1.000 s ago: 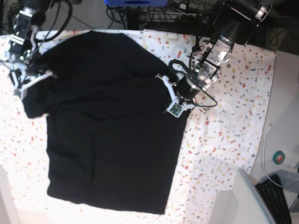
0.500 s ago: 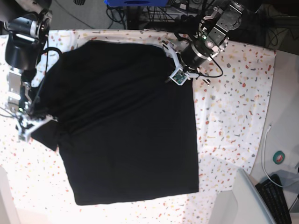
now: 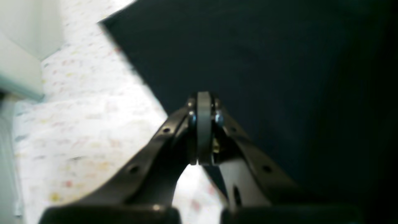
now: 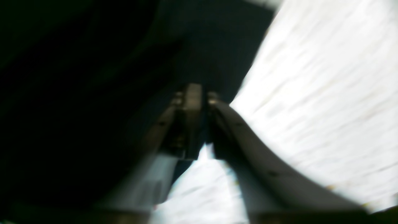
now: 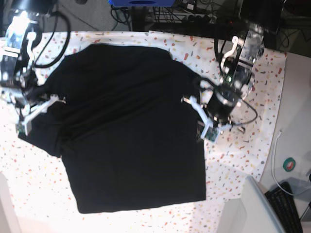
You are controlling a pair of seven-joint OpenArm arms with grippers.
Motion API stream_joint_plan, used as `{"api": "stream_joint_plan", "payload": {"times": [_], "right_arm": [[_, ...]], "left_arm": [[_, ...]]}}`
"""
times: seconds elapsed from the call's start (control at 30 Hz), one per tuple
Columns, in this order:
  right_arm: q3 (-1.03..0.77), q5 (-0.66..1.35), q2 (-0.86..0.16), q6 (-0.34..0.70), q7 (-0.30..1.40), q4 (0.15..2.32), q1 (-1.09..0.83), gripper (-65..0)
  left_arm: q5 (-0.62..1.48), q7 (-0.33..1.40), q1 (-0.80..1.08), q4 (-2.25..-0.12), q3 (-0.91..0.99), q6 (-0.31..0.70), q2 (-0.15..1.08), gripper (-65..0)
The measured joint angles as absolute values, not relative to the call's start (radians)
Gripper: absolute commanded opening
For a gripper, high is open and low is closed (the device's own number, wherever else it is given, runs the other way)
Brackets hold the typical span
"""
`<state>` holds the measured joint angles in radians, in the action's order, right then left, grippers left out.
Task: Layout the t-shirt on the table in an organized manner, then fold the t-shirt properly
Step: 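Grasp the shirt side with the left gripper and drag it toward the right gripper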
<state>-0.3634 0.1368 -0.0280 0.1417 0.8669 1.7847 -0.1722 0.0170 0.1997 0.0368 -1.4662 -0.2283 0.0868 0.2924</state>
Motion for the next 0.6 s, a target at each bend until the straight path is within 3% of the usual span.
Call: {"api": "stream_joint_plan", "payload": {"times": [0.03,0.1,0.37,0.6], "right_arm": [[-0.387,0.151,-0.009,0.141,0.853,1.803,-0.194,-27.3],[-0.411,0.166,0.006,0.138,0.837,1.81,-0.232,-20.3],[-0.406,0.186,0.049,0.138,0.756,1.645,-0.269,-26.7],[-0.408,0.184,0.047,0.138,0.736,1.531,-0.26,-26.6]], "left_arm": [[0.019,0.194,0.01,-1.433,-0.234,0.089,0.288,-65.0],[0.018,0.201,-0.02,-1.389,-0.241,0.101,0.268,-65.0],[0.004,0.197,-0.105,-1.142,-0.243,0.101,0.167,-65.0],[0.005,0.116,-0.144,-0.998,-0.352,0.105,0.183,-65.0]]}}
